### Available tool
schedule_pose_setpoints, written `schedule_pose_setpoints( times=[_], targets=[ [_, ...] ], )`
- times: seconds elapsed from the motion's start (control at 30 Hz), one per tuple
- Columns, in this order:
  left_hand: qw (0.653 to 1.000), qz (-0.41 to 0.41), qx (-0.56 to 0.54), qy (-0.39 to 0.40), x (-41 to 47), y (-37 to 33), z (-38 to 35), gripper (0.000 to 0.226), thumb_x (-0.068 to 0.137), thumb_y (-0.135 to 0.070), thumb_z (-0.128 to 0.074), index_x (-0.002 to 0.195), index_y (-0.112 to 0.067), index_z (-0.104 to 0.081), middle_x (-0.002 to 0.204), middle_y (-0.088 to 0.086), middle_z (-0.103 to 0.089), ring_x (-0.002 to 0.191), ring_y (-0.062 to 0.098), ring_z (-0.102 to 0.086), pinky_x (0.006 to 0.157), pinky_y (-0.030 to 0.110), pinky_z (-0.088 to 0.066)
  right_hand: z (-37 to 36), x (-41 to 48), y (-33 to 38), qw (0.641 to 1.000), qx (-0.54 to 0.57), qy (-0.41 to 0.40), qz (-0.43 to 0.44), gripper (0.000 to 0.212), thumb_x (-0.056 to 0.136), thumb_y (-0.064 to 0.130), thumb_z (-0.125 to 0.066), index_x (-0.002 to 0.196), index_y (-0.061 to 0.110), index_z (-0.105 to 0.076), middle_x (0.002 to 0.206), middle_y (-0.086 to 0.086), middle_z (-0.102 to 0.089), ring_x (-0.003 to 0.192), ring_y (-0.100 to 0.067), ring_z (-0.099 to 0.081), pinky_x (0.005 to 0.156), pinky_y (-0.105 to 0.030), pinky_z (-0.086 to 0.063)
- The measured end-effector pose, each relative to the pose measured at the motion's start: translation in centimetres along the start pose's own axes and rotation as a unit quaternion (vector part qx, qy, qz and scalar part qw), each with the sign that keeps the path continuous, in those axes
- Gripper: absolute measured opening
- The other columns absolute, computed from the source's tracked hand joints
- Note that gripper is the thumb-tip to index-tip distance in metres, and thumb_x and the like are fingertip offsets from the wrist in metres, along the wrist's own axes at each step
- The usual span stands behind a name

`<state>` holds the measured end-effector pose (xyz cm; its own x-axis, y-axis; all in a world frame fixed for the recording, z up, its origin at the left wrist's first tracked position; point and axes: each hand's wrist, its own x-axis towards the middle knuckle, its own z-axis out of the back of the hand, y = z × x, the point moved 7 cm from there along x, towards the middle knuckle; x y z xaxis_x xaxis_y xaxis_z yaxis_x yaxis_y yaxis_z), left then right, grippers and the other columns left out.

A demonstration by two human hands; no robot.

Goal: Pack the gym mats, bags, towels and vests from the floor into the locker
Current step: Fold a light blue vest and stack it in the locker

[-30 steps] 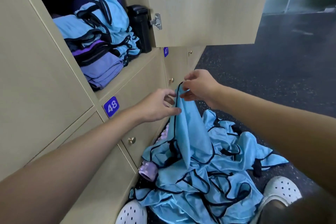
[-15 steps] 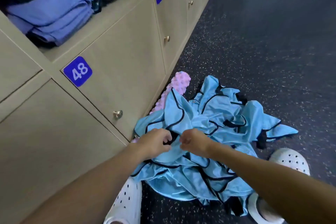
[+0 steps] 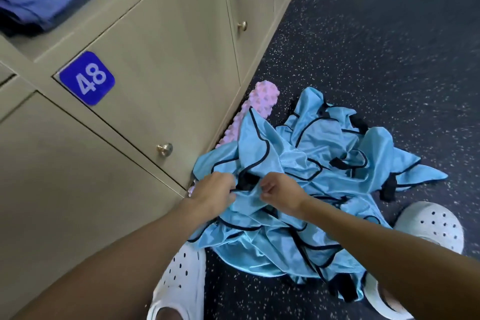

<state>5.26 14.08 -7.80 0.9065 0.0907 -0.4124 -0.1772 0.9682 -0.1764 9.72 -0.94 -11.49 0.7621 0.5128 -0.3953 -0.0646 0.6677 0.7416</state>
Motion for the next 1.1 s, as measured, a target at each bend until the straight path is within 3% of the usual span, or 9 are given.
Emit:
schedule_pose_setpoints(
  times=[0.13,0.23,0.33,0.43,0.6,0.73,0.83,0.97,1.1],
  targets=[
    [0.991,-0.016,-0.092,-0.091,-0.6,-2.0,7.7,0.005,0.085,-0.014,-0.065,0.081,-0.014,-0.062,0.075,-0.001,-0.061,0.078,0.023,-0.058,0.068,0.033,-0.046,1.9,-1.0,3.3,0.998,0.050,-0.012,0.043,0.025,0.083,0.015,-0.076,0.101,0.012,-0.060,0.091,-0.004,-0.062,0.082,-0.019,-0.057,0.075,-0.033,-0.050],
    [0.977,-0.009,-0.146,-0.156,-2.2,-4.0,14.3,0.015,0.081,-0.011,-0.067,0.073,-0.019,-0.058,0.064,-0.006,-0.057,0.065,0.019,-0.059,0.058,0.027,-0.043,3.8,-2.7,7.3,0.988,0.121,-0.020,0.088,0.044,0.082,0.022,-0.078,0.118,0.017,-0.054,0.098,-0.002,-0.058,0.086,-0.013,-0.058,0.077,-0.030,-0.052],
    [0.956,-0.005,-0.207,-0.209,-4.3,-5.8,20.2,0.014,0.080,-0.006,-0.063,0.073,-0.017,-0.057,0.060,0.003,-0.065,0.053,0.022,-0.068,0.053,0.028,-0.053,8.0,-5.3,11.7,0.963,0.135,-0.179,0.152,0.060,0.075,0.040,-0.072,0.125,0.026,-0.043,0.114,0.005,-0.045,0.110,-0.015,-0.048,0.092,-0.029,-0.043],
    [0.930,-0.001,-0.275,-0.244,-6.4,-7.4,24.8,0.010,0.083,-0.002,-0.063,0.080,-0.011,-0.059,0.068,0.010,-0.069,0.051,0.025,-0.070,0.054,0.035,-0.060,11.6,-8.7,15.4,0.917,0.146,-0.299,0.219,0.050,0.073,0.038,-0.071,0.110,0.025,-0.040,0.105,0.009,-0.040,0.105,-0.016,-0.044,0.091,-0.027,-0.039],
    [0.890,0.004,-0.357,-0.284,-9.3,-9.1,29.8,0.016,0.084,-0.002,-0.066,0.076,-0.013,-0.059,0.074,0.011,-0.068,0.051,0.024,-0.068,0.055,0.037,-0.061,14.4,-10.4,18.4,0.939,0.057,-0.268,0.207,0.020,0.089,0.020,-0.066,0.078,0.008,-0.054,0.071,-0.002,-0.051,0.072,-0.020,-0.048,0.066,-0.037,-0.041],
    [0.859,-0.028,-0.405,-0.312,-11.0,-9.3,32.1,0.009,0.088,-0.005,-0.063,0.088,-0.013,-0.060,0.090,0.016,-0.071,0.072,0.026,-0.073,0.065,0.037,-0.063,17.6,-12.3,21.1,0.945,0.130,-0.218,0.207,0.027,0.095,0.012,-0.060,0.068,0.012,-0.058,0.053,0.012,-0.045,0.047,-0.002,-0.036,0.049,-0.019,-0.032],
    [0.879,-0.099,-0.375,-0.278,-12.5,-10.0,31.8,0.023,0.088,-0.016,-0.071,0.107,-0.020,-0.059,0.103,0.006,-0.067,0.091,0.019,-0.069,0.082,0.037,-0.059,20.6,-13.7,23.1,0.933,0.205,-0.231,0.187,0.025,0.097,0.014,-0.061,0.079,-0.003,-0.064,0.063,-0.004,-0.053,0.047,-0.006,-0.041,0.045,-0.018,-0.034],
    [0.900,-0.182,-0.333,-0.214,-14.5,-11.2,29.5,0.037,0.082,-0.018,-0.081,0.112,-0.023,-0.061,0.106,-0.007,-0.068,0.100,0.004,-0.065,0.086,0.014,-0.051,22.5,-14.6,25.0,0.912,0.315,-0.194,0.175,0.024,0.097,0.016,-0.063,0.074,0.009,-0.064,0.064,-0.004,-0.062,0.059,-0.016,-0.057,0.056,-0.028,-0.047],
    [0.874,-0.193,-0.350,-0.275,-15.4,-10.8,29.8,0.016,0.084,-0.004,-0.075,0.093,-0.015,-0.068,0.090,0.003,-0.075,0.082,0.014,-0.070,0.082,0.034,-0.056,22.9,-15.3,26.4,0.898,0.364,-0.161,0.187,0.022,0.097,0.013,-0.062,0.075,0.007,-0.063,0.066,-0.007,-0.064,0.062,-0.020,-0.060,0.060,-0.033,-0.052]
  ],
)
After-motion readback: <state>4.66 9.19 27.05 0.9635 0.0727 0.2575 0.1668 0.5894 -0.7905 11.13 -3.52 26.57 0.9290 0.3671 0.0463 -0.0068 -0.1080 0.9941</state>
